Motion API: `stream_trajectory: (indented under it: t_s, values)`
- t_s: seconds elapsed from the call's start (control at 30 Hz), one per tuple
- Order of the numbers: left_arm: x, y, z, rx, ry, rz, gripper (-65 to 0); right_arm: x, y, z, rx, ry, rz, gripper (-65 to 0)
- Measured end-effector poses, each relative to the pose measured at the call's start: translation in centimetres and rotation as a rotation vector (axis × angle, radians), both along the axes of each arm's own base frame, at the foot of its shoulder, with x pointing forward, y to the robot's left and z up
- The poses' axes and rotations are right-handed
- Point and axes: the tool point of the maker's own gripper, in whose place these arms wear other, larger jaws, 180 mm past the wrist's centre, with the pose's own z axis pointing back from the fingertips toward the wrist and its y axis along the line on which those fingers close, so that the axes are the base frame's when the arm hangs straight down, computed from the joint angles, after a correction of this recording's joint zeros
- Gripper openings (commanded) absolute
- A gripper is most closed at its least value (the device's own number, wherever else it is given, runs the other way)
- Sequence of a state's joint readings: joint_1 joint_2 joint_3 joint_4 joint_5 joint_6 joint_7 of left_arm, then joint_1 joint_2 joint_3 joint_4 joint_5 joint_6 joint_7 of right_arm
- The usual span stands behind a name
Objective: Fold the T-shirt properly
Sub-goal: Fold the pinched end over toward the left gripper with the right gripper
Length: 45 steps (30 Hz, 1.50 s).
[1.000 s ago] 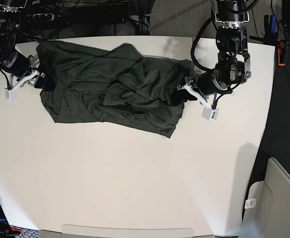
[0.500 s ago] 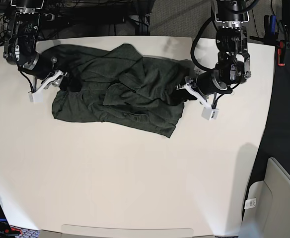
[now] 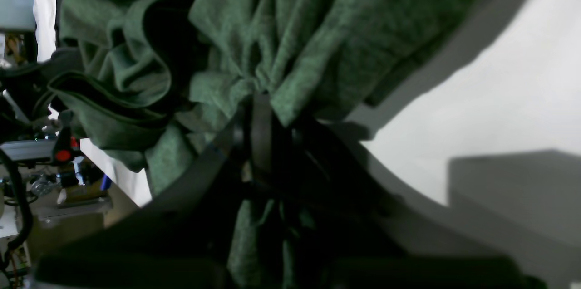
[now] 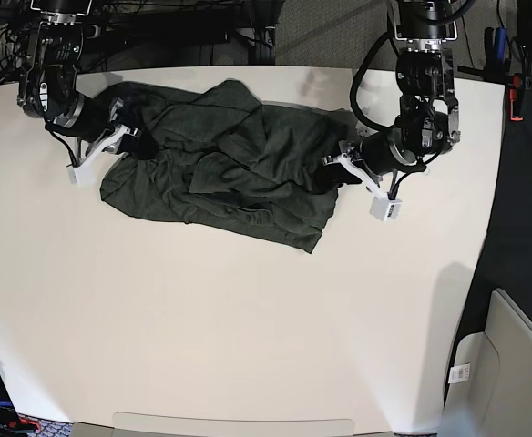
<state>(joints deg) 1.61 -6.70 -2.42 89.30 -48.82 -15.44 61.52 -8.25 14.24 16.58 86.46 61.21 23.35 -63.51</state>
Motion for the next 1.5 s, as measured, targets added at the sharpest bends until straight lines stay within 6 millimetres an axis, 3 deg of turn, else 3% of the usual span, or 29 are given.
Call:
stream_trajectory:
  t_s: [0.13,0.4,0.73,0.83,0.93,1.13,1.33,1.5]
  values:
    - [0.0,0.0,0.0,-0.002,0.000,0.000,-64.9,0.0,-0.7,0.8,0.030,-0.042,-0.009,-64.8]
    - [-1.5,-0.5,0.8,-0.004,-0.017,-0.017,-64.9,0.7,-6.6,3.4,-0.025,-0.142,-0.097,-64.8]
    - [-3.1,-1.7,0.9,-0.014,0.010,-0.051,-64.9,2.0,-7.1,4.8,-0.004,-0.196,-0.130,-64.8]
    - [-3.1,-1.5,0.9,-0.010,0.009,-0.048,-64.9,2.6,-5.5,4.9,0.054,-0.216,-0.143,-64.8]
    - [-3.0,-1.4,0.8,-0.006,0.009,-0.046,-64.9,2.6,-2.2,4.3,0.108,-0.200,-0.091,-64.8]
    - [-2.4,-1.1,-0.1,-0.009,0.034,-0.035,-64.8,3.1,1.5,4.3,0.196,-0.205,-0.079,-64.8]
    - [-2.3,-0.9,-1.5,-0.039,0.055,0.005,-64.8,4.4,6.9,6.1,0.286,-0.292,0.015,-64.8]
    - [-2.3,-0.9,-1.5,-0.043,0.055,0.008,-64.8,4.1,11.0,5.9,0.335,-0.272,0.067,-64.8]
